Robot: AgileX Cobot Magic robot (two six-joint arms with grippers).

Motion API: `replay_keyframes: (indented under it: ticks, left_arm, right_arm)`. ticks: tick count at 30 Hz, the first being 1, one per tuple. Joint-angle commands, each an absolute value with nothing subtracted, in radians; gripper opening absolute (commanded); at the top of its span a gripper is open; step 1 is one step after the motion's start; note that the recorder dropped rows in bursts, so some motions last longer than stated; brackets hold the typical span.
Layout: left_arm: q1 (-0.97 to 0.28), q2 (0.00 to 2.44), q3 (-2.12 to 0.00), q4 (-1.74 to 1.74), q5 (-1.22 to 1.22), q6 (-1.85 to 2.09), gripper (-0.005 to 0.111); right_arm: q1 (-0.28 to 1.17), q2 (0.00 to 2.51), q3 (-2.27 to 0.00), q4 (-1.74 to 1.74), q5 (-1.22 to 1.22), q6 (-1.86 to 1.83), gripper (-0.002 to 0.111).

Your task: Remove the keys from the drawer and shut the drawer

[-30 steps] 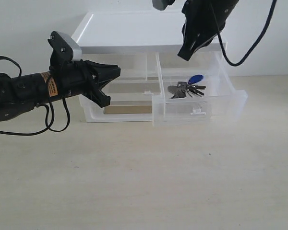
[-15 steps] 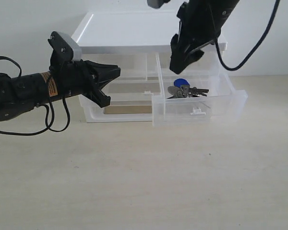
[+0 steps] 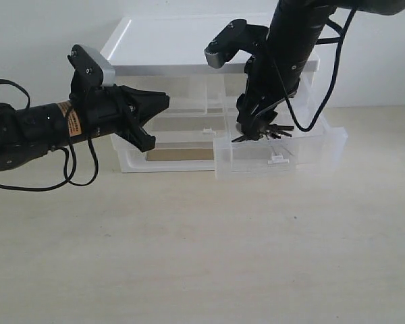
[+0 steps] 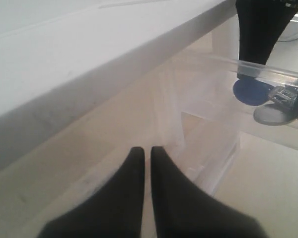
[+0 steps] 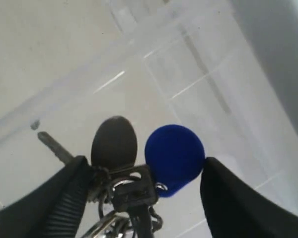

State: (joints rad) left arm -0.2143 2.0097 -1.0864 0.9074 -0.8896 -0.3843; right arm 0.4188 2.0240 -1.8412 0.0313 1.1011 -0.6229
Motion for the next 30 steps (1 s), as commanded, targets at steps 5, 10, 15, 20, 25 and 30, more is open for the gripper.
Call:
replay_keyframes:
  ticks: [5,10,15,20,25,30]
  left_arm:
    - [-0.197,2.05,-1.165,0.752,-0.753,-0.426,0.004]
    - [-0.197,2.05,-1.165,0.748,-0.753,-0.426,0.004]
    - [-0.197,2.05,-1.165,0.748,-0.753,-0.423,0.004]
    - [-0.197,2.05,-1.165,0.748,-0.753,-0.422,0.004]
    - [-0.197,2.05,-1.165,0.748,-0.753,-0.422,0.004]
    - [-0.197,2.05,-1.165,0.748,-0.753,-0.422,0.004]
  right_arm:
    - [0.418,2.046,-1.837,-0.059,1.111,-0.623,0.014]
    - [0.42,2.043,-1.837,-0.062,1.106,-0.655,0.0]
    - [0.42,1.969,-1.837,-0.051,1.097,-0.663,0.0]
    - [0.42,1.898,-1.837,-0.038,1.102,-0.667,0.0]
    - [0.42,1.879,-1.837,0.066,1.212,-0.691,0.0]
    - [0.42,1.908,-1.837,0.171,1.221,-0.735,0.042]
